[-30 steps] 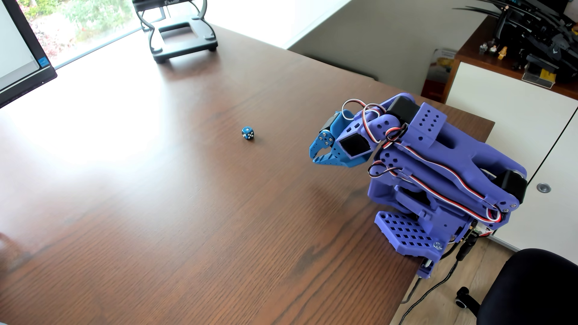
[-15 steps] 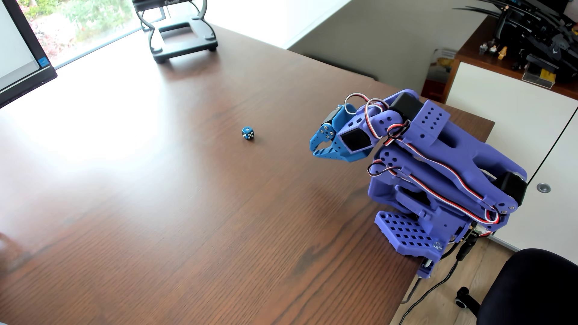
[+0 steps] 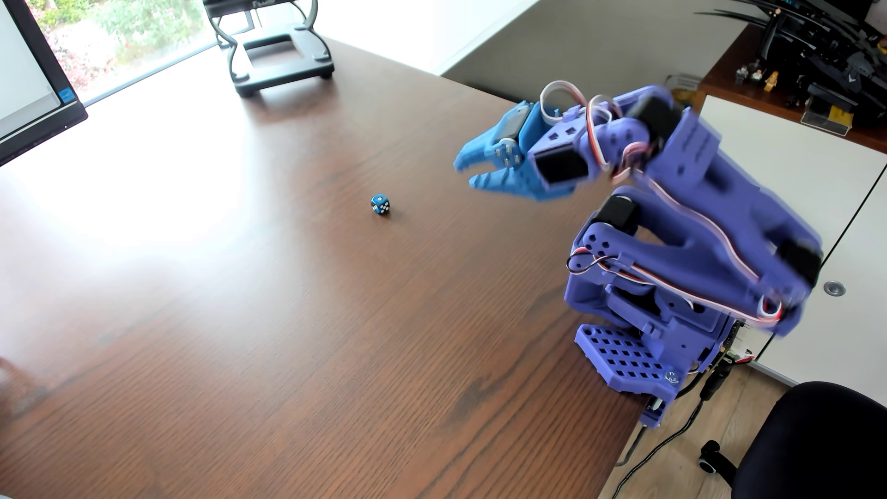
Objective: Grab the blue dice
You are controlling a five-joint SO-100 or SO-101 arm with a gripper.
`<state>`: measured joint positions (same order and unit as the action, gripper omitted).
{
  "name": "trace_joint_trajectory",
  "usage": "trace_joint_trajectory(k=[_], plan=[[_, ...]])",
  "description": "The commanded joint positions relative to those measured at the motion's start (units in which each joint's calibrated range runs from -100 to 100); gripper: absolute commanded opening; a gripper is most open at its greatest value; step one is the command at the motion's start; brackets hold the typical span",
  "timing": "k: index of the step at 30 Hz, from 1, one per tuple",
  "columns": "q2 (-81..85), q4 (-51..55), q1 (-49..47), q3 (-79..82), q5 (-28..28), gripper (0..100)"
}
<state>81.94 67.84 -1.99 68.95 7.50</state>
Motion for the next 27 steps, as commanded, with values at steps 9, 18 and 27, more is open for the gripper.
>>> trace_joint_trajectory(k=[9, 18, 27], plan=[[-69.42, -1.1, -1.77, -52.95, 1.75, 11], [-106.01, 6.08, 1.09, -80.62, 3.38, 14], [-114.55, 15.91, 8.7, -102.95, 5.27, 31]])
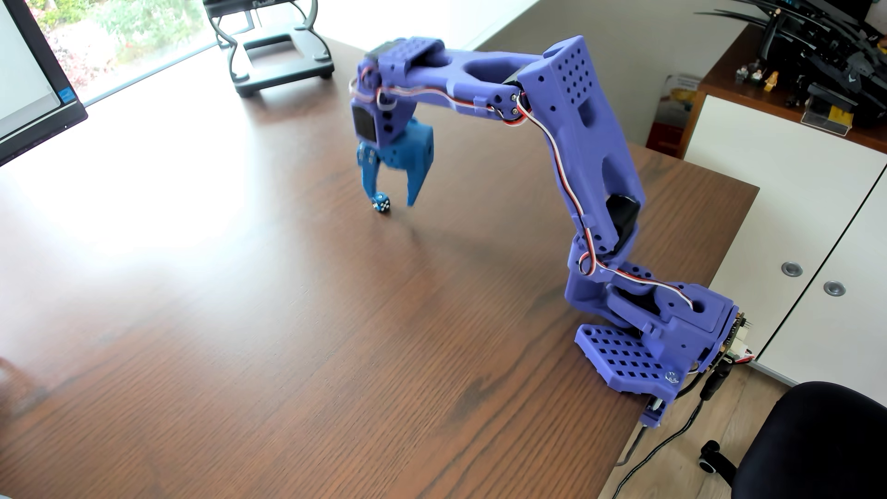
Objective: Grab the blue dice
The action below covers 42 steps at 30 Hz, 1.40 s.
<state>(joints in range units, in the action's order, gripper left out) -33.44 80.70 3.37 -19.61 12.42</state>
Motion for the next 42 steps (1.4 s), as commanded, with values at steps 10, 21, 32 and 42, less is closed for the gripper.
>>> trace_joint_trajectory(k=[10, 21, 32, 42], plan=[[-2.51, 3.39, 4.4, -14.3, 1.78, 34], [-4.6, 3.39, 0.72, -11.41, 2.15, 34], [-4.77, 3.05, -0.59, -8.06, 2.2, 34], [-4.77, 2.62, 2.36, -8.06, 2.88, 23]])
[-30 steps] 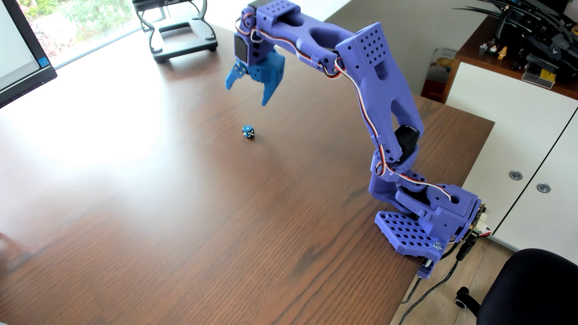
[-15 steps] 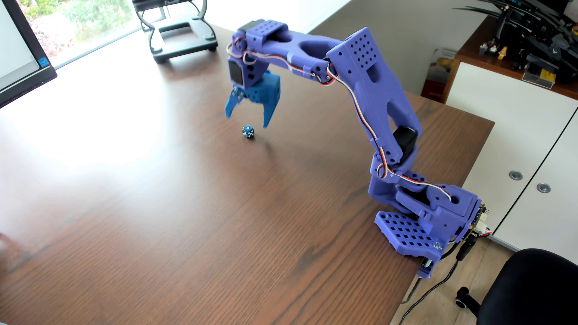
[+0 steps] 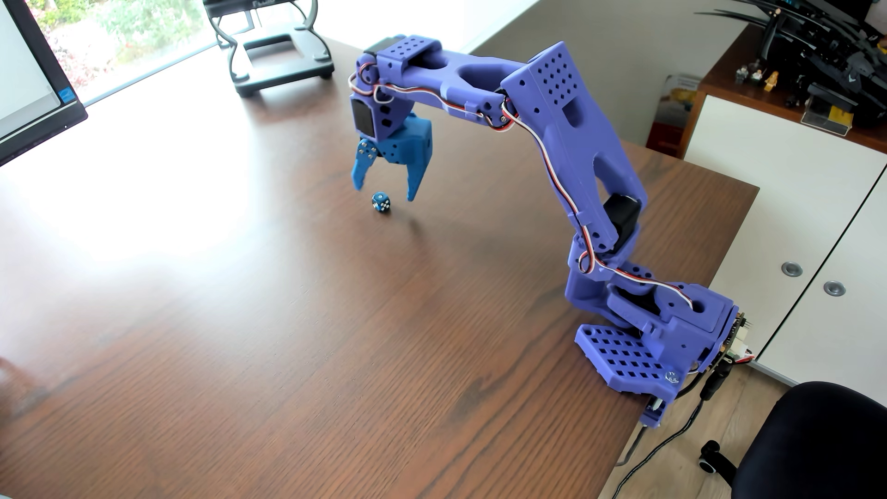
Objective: Grab the blue dice
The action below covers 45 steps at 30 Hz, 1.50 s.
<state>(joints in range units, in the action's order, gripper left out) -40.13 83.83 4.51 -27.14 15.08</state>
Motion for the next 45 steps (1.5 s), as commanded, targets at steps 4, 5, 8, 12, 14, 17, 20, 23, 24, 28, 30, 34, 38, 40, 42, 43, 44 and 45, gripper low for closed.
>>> trace_joint_trajectory(k=[4, 5, 8, 12, 14, 17, 20, 23, 24, 28, 30, 34, 38, 40, 42, 43, 44, 45], plan=[[1.92, -0.08, 0.81, -0.53, 0.21, 21], [1.92, 0.09, 0.65, -0.43, 0.21, 21], [1.92, -0.25, -0.5, 1.01, 0.21, 21], [1.92, -0.59, -1.89, 3.54, 0.0, 21], [1.92, -0.59, -2.3, 3.91, -0.15, 21], [1.92, -0.59, -2.71, 3.45, -0.21, 21], [2.08, -0.59, -2.71, 3.27, -0.21, 21], [2.08, -0.59, -2.79, 3.27, -0.21, 21], [2.08, -0.59, -2.79, 3.27, -0.21, 21], [2.0, -0.59, -2.63, 3.36, -0.21, 21], [2.0, -0.59, -2.63, 3.36, -0.21, 21], [2.0, -0.59, -2.79, 3.36, -0.21, 21], [2.0, -0.59, -2.79, 3.36, -0.21, 17], [2.0, -0.59, -2.79, 3.36, -0.21, 11], [2.0, -0.59, -2.79, 3.36, -0.21, 8], [2.0, -0.59, -2.87, 3.36, -0.21, 6], [2.0, -0.59, -3.12, 3.36, -0.21, 6], [2.0, -0.59, -3.28, 3.54, -0.21, 6]])
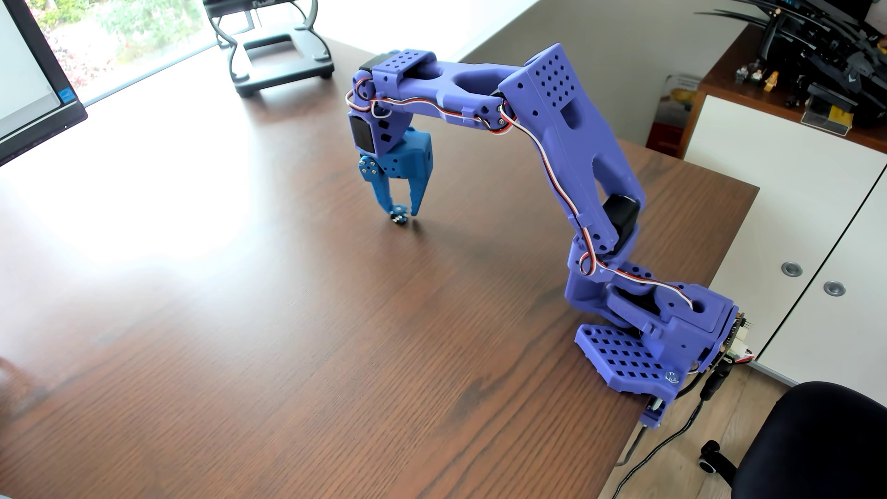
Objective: Grab the blue dice
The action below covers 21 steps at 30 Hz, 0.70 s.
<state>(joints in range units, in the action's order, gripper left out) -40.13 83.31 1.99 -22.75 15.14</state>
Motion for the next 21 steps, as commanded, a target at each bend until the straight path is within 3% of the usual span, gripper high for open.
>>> trace_joint_trajectory(k=[1, 13, 21], plan=[[2.0, -0.07, -0.85, -0.67, -0.26, 6], [2.5, -0.07, -0.52, -1.4, -0.31, 5], [5.94, 2.07, -0.35, -11.07, -3.15, 1]])
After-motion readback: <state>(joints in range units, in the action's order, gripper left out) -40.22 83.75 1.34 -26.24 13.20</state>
